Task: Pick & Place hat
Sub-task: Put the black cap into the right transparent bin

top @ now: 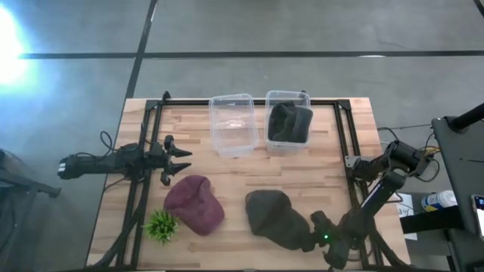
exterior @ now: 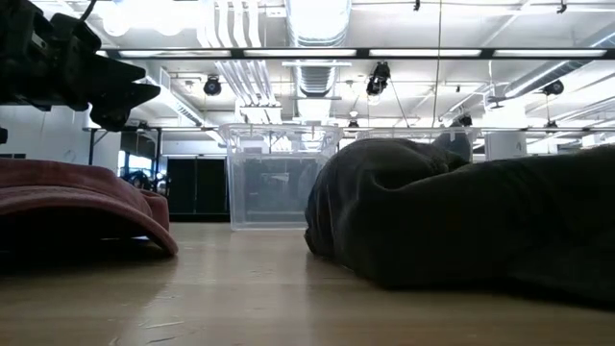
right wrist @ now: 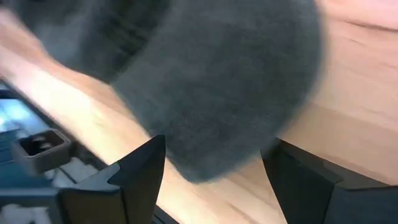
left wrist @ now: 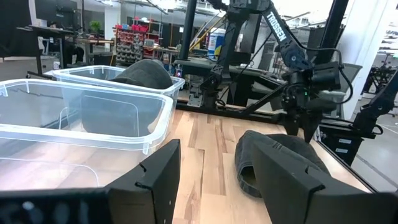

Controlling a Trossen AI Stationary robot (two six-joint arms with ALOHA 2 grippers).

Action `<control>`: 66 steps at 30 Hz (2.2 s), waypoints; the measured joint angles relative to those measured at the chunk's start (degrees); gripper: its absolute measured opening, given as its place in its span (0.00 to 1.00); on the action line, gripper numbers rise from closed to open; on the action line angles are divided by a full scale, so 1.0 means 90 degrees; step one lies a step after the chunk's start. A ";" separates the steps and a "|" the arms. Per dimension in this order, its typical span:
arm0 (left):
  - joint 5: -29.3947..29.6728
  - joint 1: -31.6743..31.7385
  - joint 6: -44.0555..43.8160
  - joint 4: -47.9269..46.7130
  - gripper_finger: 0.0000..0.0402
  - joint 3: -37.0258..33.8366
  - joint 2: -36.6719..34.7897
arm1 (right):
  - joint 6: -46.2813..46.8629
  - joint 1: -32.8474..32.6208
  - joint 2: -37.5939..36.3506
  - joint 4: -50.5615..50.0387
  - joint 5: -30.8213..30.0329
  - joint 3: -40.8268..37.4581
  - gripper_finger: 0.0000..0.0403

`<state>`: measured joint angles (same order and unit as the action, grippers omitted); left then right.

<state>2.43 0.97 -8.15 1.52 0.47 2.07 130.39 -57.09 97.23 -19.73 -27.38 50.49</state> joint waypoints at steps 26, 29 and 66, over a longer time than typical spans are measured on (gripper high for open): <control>0.0000 0.0000 0.0000 0.0000 0.48 0.0000 0.0002 | -0.1405 0.1365 0.1440 0.2413 -0.2543 -0.0026 0.44; 0.0000 0.0000 0.0000 -0.0002 0.48 0.0000 0.0000 | -0.1465 0.1443 0.1515 0.2592 -0.2611 0.0001 0.38; 0.0000 0.0000 0.0000 -0.0002 0.48 0.0000 0.0002 | -1.0909 0.2393 -0.5325 0.2172 -0.6297 -0.0116 0.03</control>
<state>2.44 0.97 -8.14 1.50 0.47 2.09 32.21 -35.55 49.31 -0.19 -84.06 49.44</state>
